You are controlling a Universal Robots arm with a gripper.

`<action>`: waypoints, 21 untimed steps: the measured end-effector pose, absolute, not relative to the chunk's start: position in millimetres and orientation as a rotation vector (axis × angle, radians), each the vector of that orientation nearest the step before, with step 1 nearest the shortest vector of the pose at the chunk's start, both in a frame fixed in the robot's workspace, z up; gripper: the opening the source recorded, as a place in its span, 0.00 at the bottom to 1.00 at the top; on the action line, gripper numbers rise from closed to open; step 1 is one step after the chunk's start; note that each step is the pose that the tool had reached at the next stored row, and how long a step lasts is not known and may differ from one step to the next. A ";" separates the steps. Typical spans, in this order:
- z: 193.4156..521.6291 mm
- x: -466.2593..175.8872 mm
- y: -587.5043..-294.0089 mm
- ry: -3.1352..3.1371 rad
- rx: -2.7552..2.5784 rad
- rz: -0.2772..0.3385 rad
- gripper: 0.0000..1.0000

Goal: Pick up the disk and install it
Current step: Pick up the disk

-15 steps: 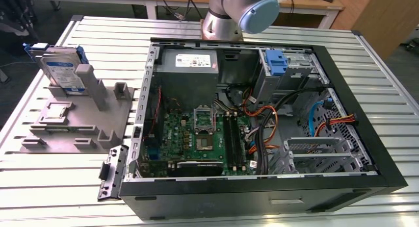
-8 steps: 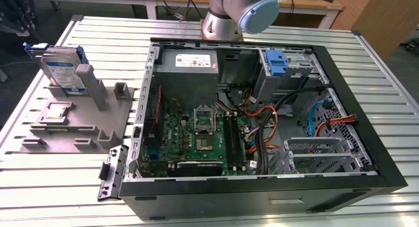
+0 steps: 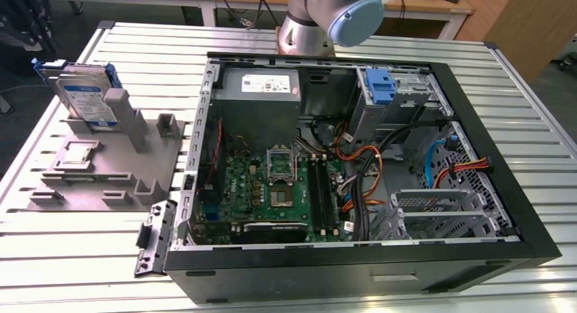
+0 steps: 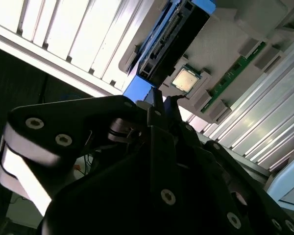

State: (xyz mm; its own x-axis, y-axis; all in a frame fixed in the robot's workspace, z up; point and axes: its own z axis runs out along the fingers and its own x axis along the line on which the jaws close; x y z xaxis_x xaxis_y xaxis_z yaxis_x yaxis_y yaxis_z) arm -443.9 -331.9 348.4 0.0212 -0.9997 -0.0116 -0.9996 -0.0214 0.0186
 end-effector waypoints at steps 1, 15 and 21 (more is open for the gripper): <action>348.4 -443.9 -331.9 -2.194 2.241 -0.033 0.23; 335.9 -447.7 -323.2 -2.233 2.202 -0.034 0.53; 328.3 -457.8 -323.0 -2.239 2.199 -0.032 0.53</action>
